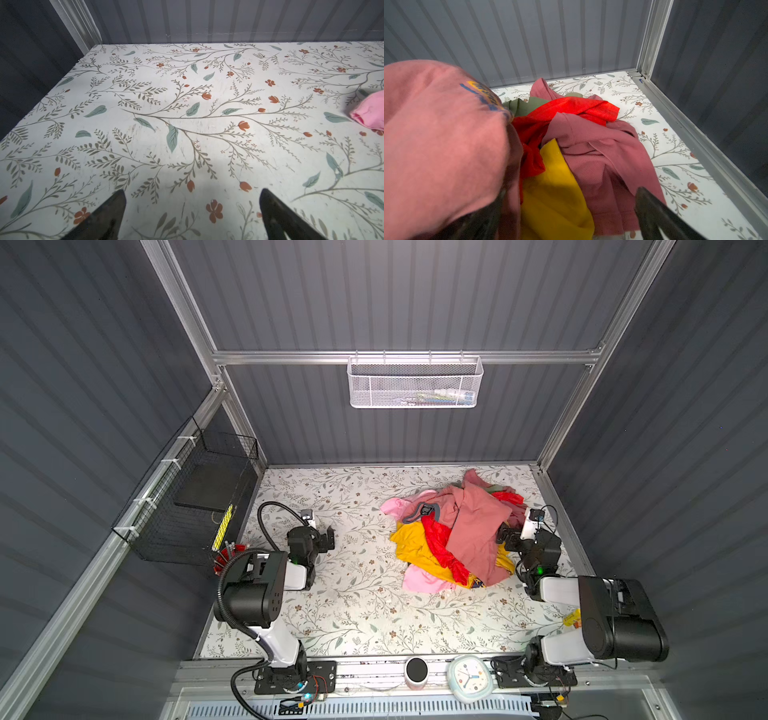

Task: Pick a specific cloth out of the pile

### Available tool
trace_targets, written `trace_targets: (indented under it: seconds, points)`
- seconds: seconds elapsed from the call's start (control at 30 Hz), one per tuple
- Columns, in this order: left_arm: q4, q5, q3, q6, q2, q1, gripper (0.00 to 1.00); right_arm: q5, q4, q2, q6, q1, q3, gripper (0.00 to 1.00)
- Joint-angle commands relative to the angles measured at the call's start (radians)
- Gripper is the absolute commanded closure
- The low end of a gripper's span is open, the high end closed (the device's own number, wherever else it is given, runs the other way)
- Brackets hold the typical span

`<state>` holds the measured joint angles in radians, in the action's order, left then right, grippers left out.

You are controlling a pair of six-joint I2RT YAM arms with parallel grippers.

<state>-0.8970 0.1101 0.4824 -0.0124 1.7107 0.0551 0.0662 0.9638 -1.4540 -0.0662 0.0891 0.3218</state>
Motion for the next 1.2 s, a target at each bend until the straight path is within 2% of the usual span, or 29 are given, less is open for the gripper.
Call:
trace_targets:
  seconds: [0.0,1.17]
  points:
    - [-0.003,-0.009,-0.004,-0.011,0.007,-0.008,0.00,0.027,-0.003,-0.008,0.000,0.006,0.013,0.01]
    - [-0.002,0.005,-0.003,-0.009,0.007,-0.008,0.00,0.047,0.007,-0.007,-0.005,0.018,0.006,0.01]
